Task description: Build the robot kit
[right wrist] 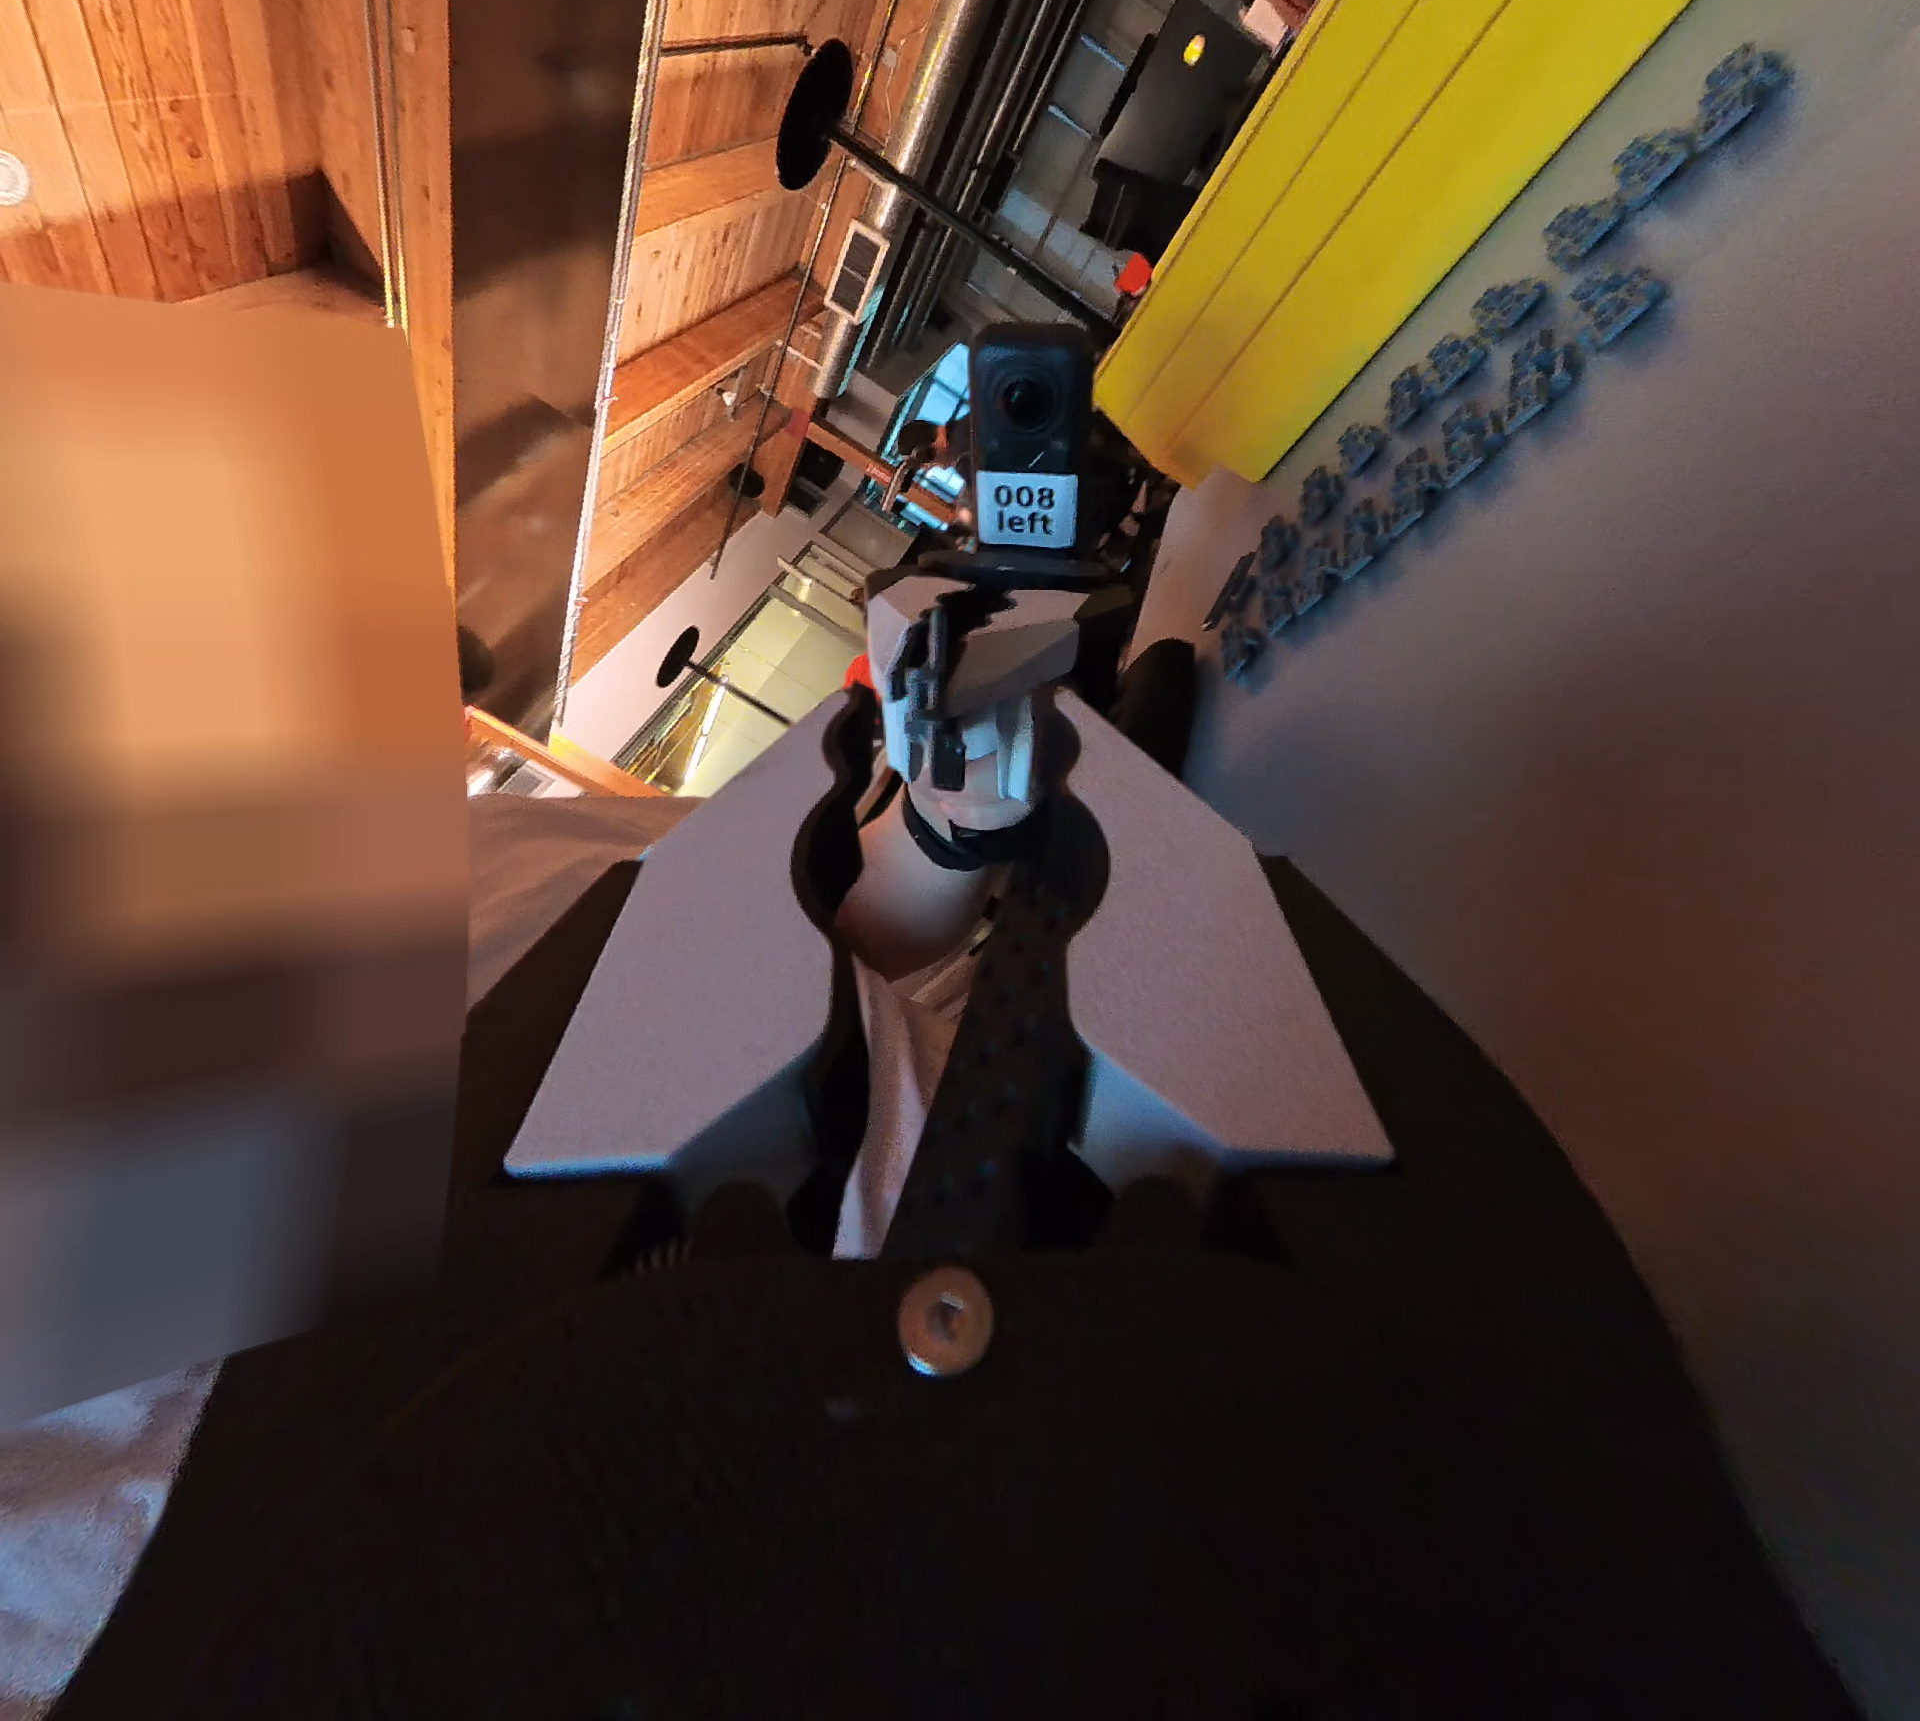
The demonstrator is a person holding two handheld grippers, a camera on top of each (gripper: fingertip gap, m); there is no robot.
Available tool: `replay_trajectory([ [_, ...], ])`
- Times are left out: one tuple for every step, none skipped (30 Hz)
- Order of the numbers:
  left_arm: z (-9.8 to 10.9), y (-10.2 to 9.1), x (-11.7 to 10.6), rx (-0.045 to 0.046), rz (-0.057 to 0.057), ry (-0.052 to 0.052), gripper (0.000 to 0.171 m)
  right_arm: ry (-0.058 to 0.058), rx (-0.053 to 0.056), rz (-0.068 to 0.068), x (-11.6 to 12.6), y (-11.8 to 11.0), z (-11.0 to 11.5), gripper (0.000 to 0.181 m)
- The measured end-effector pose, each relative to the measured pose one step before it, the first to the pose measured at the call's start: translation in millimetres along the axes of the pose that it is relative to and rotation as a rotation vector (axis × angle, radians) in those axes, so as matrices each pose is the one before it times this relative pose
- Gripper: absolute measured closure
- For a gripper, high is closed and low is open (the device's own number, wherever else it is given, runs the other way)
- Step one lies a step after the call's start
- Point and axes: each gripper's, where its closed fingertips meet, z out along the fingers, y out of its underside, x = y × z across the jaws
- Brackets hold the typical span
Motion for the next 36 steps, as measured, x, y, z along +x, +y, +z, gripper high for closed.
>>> replay_trajectory([
  [1.90, 1.39, -1.09, -0.00715, 0.0009, -0.0081, 0.166, -0.0089, -0.0219, 0.0105, -1.14, 4.23, 2.84, 0.152],
  [1.90, 1.16, 0.35, -0.00562, 0.0010, 0.0011, 0.166, 0.0025, -0.0253, 0.0030, 0.05, 4.73, 2.82, 0.152],
  [1.61, 0.72, 0.44, -0.00213, -0.0008, 0.0027, 0.166, 0.0090, -0.0200, -0.0042, 0.87, 4.05, 2.49, 0.152],
  [1.48, 0.34, -0.14, 0.00023, -0.0001, -0.0004, 0.166, 0.0039, -0.0147, -0.0038, -0.12, 2.95, 2.05, 0.152],
  [1.39, 0.72, -0.55, -0.00310, -0.0016, -0.0027, 0.166, -0.0049, -0.0061, 0.0003, -1.45, 1.38, 1.27, 0.156],
  [1.10, 0.81, -0.51, -0.00542, -0.0024, -0.0021, 0.166, -0.0129, -0.0050, 0.0060, -2.30, 0.83, 0.43, 0.162],
  [0.82, 0.57, -0.68, -0.00316, -0.0028, -0.0035, 0.166, -0.0103, -0.0071, 0.0132, -1.56, 1.01, -0.43, 0.175],
  [0.38, 0.40, -0.99, -0.00158, -0.0017, -0.0050, 0.166, -0.0008, -0.0020, 0.0140, -0.11, 0.41, -0.74, 0.176],
  [0.43, 0.68, -1.61, -0.00407, -0.0014, -0.0096, 0.166, 0.0089, -0.0040, 0.0022, 1.29, 0.65, -0.87, 0.176],
  [0.39, 0.31, -2.07, -0.00165, -0.0010, -0.0137, 0.166, 0.0139, -0.0046, -0.0055, 1.80, 0.43, -0.77, 0.176],
  [0.44, 0.02, -2.11, 0.00080, -0.0001, -0.0138, 0.165, 0.0168, -0.0059, -0.0034, 2.06, 0.39, -0.93, 0.176],
  [0.47, -0.32, -0.88, 0.00260, 0.0017, -0.0063, 0.160, 0.0149, -0.0032, -0.0001, 1.94, -0.05, -0.97, 0.176],
  [0.04, -0.56, -0.72, 0.00320, 0.0010, -0.0051, 0.155, 0.0082, 0.0025, 0.0006, 1.31, -0.79, -1.17, 0.176],
  [-0.81, -1.25, -1.35, 0.00746, -0.0004, -0.0104, 0.152, 0.0026, 0.0040, 0.0036, 0.73, -0.92, -1.35, 0.176],
  [-1.55, -1.83, -2.07, 0.01314, -0.0008, -0.0144, 0.150, 0.0051, 0.0019, 0.0045, 1.16, -0.92, -1.49, 0.176],
  [-2.26, -1.84, -2.53, 0.01290, 0.0001, -0.0196, 0.149, 0.0098, 0.0026, 0.0021, 1.88, -0.87, -1.69, 0.176],
  [-2.89, -1.36, -3.16, 0.00722, 0.0046, -0.0253, 0.148, 0.0071, 0.0026, 0.0005, 1.67, -0.93, -1.81, 0.176],
  [-3.30, -0.88, -3.16, 0.00258, 0.0127, -0.0283, 0.148, 0.0035, 0.0012, 0.0028, 1.03, -0.73, -1.58, 0.176],
  [-3.52, -0.81, -3.40, 0.00115, 0.0227, -0.0331, 0.147, 0.0005, 0.0015, 0.0019, 0.57, -0.98, -1.48, 0.176],
  [-3.63, -0.73, -3.22, -0.00090, 0.0321, -0.0349, 0.145, -0.0031, -0.0018, -0.0021, -0.26, -0.54, -0.85, 0.176],
  [-3.13, -0.65, -1.35, -0.00373, 0.0378, -0.0239, 0.144, -0.0048, -0.0109, -0.0036, -0.89, 0.80, -0.11, 0.176],
  [-2.42, -0.66, 0.56, -0.00588, 0.0360, -0.0112, 0.142, -0.0025, -0.0166, -0.0059, -0.60, 1.70, 0.50, 0.176],
  [-1.58, -0.60, 0.82, -0.00774, 0.0314, -0.0053, 0.140, 0.0032, -0.0143, -0.0080, 0.32, 1.67, 0.97, 0.176],
  [-0.49, -0.51, 0.91, -0.01045, 0.0256, 0.0009, 0.139, 0.0052, -0.0101, -0.0063, 0.86, 1.35, 1.05, 0.176],
  [0.43, -0.33, 1.50, -0.01432, 0.0180, 0.0115, 0.138, -0.0004, -0.0090, -0.0069, 0.25, 1.37, 1.46, 0.176],
  [1.64, -0.04, 1.82, -0.01999, 0.0116, 0.0186, 0.138, 0.0004, -0.0117, -0.0061, 0.70, 1.49, 1.75, 0.176],
  [2.72, 0.99, 0.30, -0.02985, 0.0071, 0.0170, 0.138, 0.0043, -0.0082, -0.0110, 1.31, 0.63, 1.85, 0.176],
  [3.33, 2.49, -2.94, -0.04352, 0.0050, 0.0034, 0.142, 0.0070, -0.0068, -0.0167, 1.79, -0.64, 2.21, 0.176],
  [3.38, 2.56, -4.89, -0.04695, 0.0087, -0.0055, 0.147, 0.0080, -0.0096, -0.0149, 2.19, -1.57, 2.56, 0.175],
  [3.11, 1.46, -2.04, -0.03751, 0.0074, 0.0118, 0.151, 0.0038, -0.0060, -0.0130, 1.56, -2.23, 2.63, 0.175],
  [1.56, 0.01, 0.42, -0.02560, -0.0050, 0.0247, 0.156, 0.0074, -0.0059, -0.0099, 2.19, -1.66, 2.10, 0.175],
  [0.49, -1.63, -1.55, -0.01093, -0.0106, 0.0062, 0.161, 0.0060, -0.0026, -0.0116, 1.83, -1.34, 1.36, 0.176],
  [-0.33, -2.11, 0.96, 0.00123, 0.0065, 0.0159, 0.167, 0.0059, -0.0008, -0.0077, 1.59, -0.58, 0.84, 0.176],
  [-0.58, -0.97, 2.53, 0.00278, 0.0125, 0.0207, 0.169, -0.0027, 0.0077, -0.0004, 0.18, -1.09, -0.02, 0.175],
  [-0.67, -0.57, 1.83, 0.00609, 0.0046, 0.0145, 0.170, -0.0182, 0.0189, 0.0064, -2.62, -2.47, -0.46, 0.175],
  [-0.39, -0.89, 1.41, 0.01316, -0.0084, 0.0114, 0.171, -0.0094, 0.0186, 0.0041, -1.87, -1.93, -0.28, 0.175],
])
